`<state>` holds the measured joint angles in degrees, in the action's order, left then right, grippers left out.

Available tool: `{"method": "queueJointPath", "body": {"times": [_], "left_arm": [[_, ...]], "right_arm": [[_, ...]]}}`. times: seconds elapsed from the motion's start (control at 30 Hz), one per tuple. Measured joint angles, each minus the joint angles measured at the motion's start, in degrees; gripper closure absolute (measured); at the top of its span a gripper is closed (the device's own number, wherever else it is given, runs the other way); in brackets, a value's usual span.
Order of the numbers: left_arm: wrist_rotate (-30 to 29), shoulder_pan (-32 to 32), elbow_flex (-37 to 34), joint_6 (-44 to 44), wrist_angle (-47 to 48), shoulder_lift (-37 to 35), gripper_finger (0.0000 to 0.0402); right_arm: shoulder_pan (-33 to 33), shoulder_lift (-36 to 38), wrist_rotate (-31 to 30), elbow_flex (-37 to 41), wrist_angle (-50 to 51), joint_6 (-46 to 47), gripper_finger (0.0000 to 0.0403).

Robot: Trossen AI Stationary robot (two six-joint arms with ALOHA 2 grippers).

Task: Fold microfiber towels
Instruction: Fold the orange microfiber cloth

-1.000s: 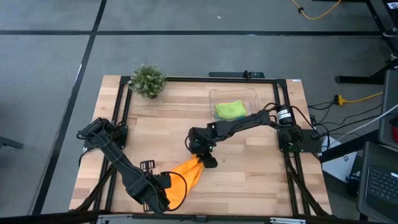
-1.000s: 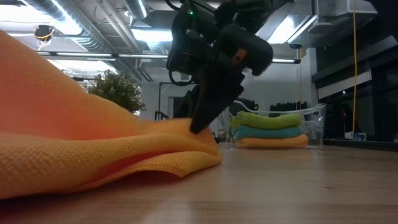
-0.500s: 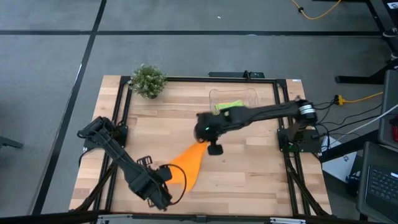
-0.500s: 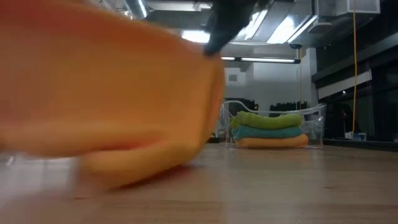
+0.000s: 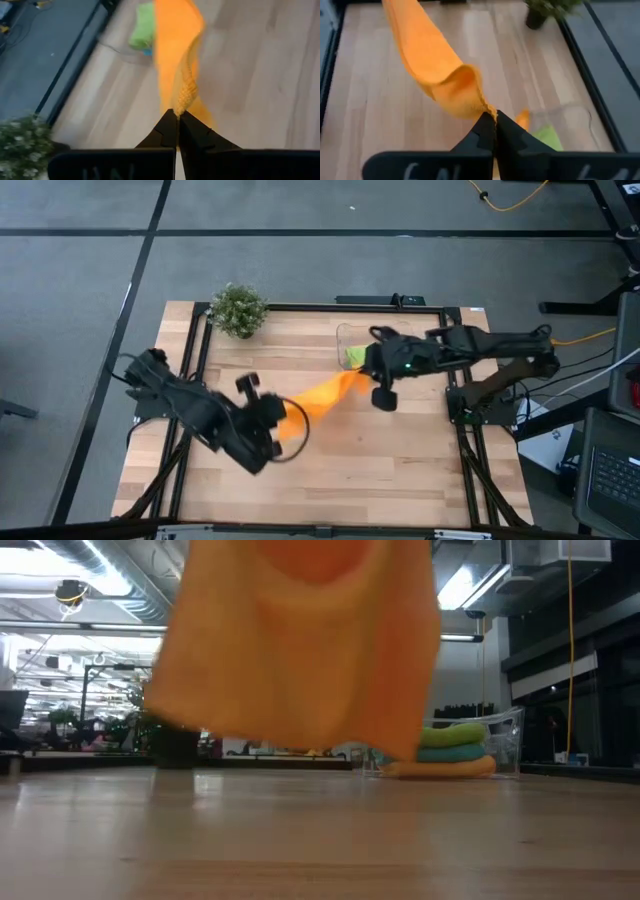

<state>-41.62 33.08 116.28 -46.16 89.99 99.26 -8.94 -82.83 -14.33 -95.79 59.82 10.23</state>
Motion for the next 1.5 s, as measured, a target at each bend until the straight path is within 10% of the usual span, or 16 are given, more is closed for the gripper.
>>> {"method": "queueJointPath", "body": {"times": [0.5, 0.9, 1.5], "left_arm": [[7.6, -2.6, 0.0, 1.2, -4.6, -1.9, 0.0402], [17.7, 6.1, 1.1, -8.3, -14.0, -2.8, 0.0402], [19.0, -0.9, -10.7, -10.7, -0.1, -3.7, 0.0402]], "right_arm": [[-13.9, 0.4, -0.2, 0.1, 3.9, 29.8, 0.0402], [-22.0, -2.1, 12.0, 0.1, 3.8, 51.0, 0.0403], [-10.7, -11.7, 5.2, 0.1, 11.7, 38.0, 0.0403]]}}
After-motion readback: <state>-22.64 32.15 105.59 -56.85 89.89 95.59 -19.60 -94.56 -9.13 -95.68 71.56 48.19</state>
